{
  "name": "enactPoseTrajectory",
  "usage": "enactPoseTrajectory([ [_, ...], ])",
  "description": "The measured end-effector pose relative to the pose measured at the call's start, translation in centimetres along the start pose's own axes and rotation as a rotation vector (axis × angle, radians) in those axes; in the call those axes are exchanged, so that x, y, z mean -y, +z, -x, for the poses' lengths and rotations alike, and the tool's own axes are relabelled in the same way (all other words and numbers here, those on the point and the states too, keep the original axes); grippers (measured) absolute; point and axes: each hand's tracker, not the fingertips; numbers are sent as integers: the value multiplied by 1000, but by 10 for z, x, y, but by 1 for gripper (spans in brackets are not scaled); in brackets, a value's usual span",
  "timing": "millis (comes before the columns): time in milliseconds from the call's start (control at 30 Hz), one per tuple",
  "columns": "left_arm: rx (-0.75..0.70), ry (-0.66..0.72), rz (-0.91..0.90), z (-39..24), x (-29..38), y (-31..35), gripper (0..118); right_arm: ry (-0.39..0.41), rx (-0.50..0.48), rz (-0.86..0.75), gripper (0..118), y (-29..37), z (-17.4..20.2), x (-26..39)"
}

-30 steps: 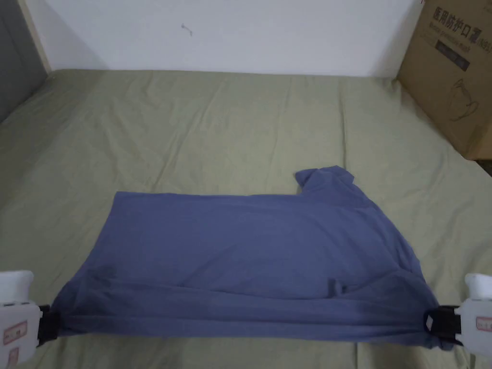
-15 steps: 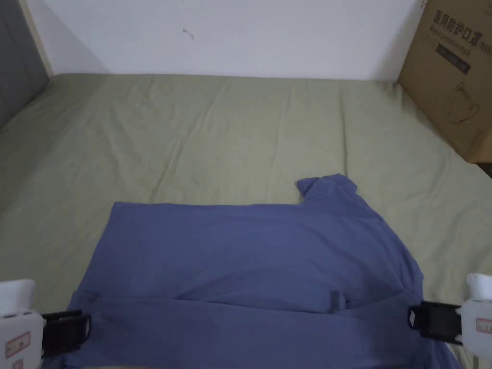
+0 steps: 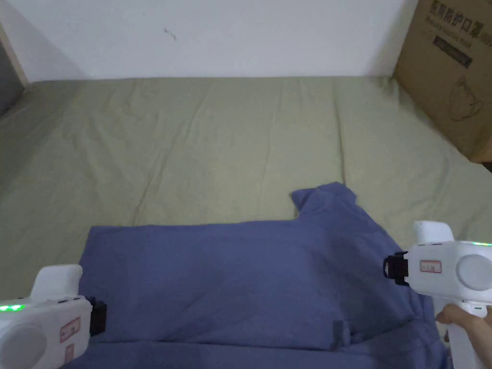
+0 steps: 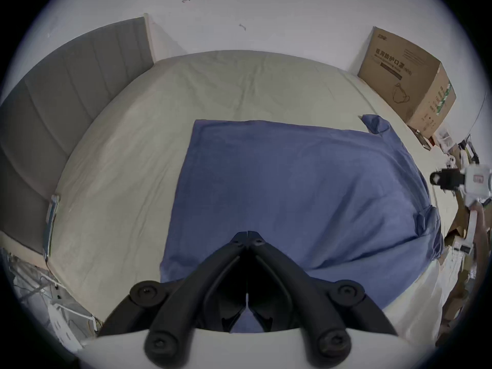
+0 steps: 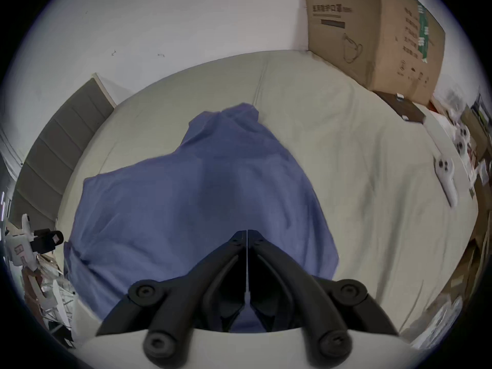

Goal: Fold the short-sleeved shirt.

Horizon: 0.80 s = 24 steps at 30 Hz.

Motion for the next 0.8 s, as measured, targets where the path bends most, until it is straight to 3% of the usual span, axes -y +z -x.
enactPoseTrajectory([
  [33, 4, 1, 7, 0, -4, -4, 0, 13, 5, 10, 34, -10, -1, -13],
  [67, 7, 3, 15, 0, -8, -9, 0, 29, 16, 32, 72, -19, -2, -27],
  [100, 5, 6, 16, 1, -11, -12, 0, 47, 26, 56, 95, -31, -4, -41],
  [233, 33, 41, 21, 6, -21, -26, 0, 73, 79, 42, 94, -68, -11, -81],
  [367, 26, 69, 31, 6, -27, -38, 0, 48, 70, 58, 94, -106, -19, -102],
  [500, 16, 71, 55, 7, -28, -47, 0, 35, 82, 121, 83, -137, -22, -97],
  [533, 13, 73, 59, 8, -29, -49, 0, 32, 89, 120, 75, -138, -21, -95],
  [567, 9, 77, 65, 8, -28, -50, 0, 17, 93, 99, 60, -133, -19, -93],
  [633, 7, 88, 69, 9, -28, -52, 0, 33, 100, 59, 18, -122, -12, -91],
  [667, 7, 92, 71, 12, -29, -54, 0, 53, 119, 47, 9, -118, -9, -90],
  [733, 6, 92, 73, 12, -31, -56, 0, 40, 55, 53, 2, -116, -7, -91],
  [800, -5, 89, 67, 14, -34, -56, 0, 37, 80, 52, 2, -114, -5, -93],
])
